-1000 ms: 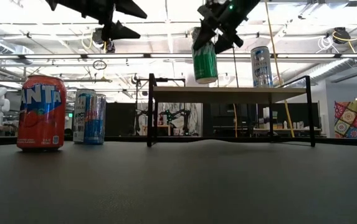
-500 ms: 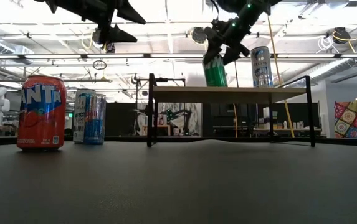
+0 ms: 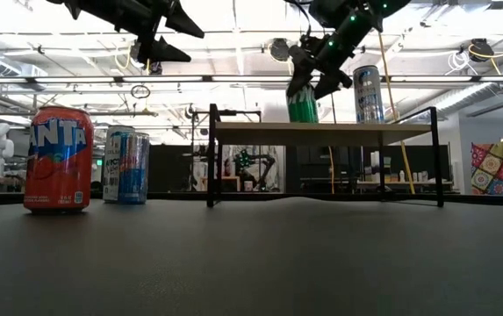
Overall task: Place canned beverage on shelf
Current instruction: Put the top green soda can on the shelf
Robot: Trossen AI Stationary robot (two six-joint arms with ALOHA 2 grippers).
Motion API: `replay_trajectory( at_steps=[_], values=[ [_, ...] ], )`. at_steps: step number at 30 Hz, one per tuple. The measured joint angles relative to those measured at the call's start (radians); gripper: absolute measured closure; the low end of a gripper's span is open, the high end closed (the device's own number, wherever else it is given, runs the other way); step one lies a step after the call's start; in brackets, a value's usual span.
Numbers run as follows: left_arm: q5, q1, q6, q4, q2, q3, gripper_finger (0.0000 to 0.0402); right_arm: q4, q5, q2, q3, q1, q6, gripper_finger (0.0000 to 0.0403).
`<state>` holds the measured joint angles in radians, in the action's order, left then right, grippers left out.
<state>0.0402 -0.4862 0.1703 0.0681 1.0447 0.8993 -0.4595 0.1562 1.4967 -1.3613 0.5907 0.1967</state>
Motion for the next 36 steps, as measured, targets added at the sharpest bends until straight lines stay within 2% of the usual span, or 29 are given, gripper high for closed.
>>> replay_trajectory(
  at_steps=[6, 15, 26, 28, 32, 36],
  values=[
    [0.000, 0.000, 0.001, 0.000, 0.000, 0.000, 0.0006, -0.016, -0.002, -0.012, -0.001, 0.000, -0.001, 0.0054],
    [0.000, 0.000, 0.005, -0.006, 0.000, 0.000, 0.0006, -0.002, -0.033, -0.078, -0.004, -0.001, -0.003, 0.0052],
    [-0.028, 0.000, 0.006, -0.008, 0.000, 0.000, 0.0006, 0.018, -0.079, -0.275, -0.005, -0.003, 0.030, 0.0060],
    [-0.036, 0.000, 0.006, -0.008, 0.000, 0.000, 0.0006, -0.019, -0.051, -0.308, -0.005, -0.003, 0.026, 0.0068],
    [-0.044, 0.000, 0.008, -0.008, 0.000, 0.000, 0.0006, -0.136, 0.076, -0.364, -0.005, 0.003, 0.010, 0.0079],
    [-0.045, 0.001, 0.019, -0.006, 0.020, -0.001, 0.0006, -0.238, 0.105, -0.400, -0.005, 0.019, 0.022, 0.0078]
  ],
)
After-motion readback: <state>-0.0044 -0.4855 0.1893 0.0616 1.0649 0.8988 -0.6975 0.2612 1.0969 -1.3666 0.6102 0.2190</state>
